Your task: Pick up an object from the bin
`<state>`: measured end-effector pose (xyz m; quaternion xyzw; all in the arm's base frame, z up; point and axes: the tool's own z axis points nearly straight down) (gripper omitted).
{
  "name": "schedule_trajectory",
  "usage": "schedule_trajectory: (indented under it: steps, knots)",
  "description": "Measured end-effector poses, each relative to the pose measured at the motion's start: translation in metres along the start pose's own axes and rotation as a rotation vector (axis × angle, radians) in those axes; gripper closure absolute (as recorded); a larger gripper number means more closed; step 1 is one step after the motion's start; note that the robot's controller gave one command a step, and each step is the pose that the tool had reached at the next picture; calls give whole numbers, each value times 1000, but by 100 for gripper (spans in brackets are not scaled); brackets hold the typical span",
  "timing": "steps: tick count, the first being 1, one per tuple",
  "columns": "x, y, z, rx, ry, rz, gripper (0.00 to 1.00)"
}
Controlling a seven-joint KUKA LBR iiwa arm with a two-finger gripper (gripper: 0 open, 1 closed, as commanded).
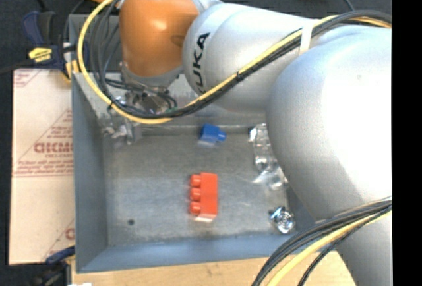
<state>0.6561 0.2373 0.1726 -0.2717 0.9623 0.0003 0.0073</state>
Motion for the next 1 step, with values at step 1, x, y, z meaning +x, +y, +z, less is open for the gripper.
schedule_trajectory:
  steps: [1]
  knots:
    - [-2,-1,-29,-2,4,5,100]
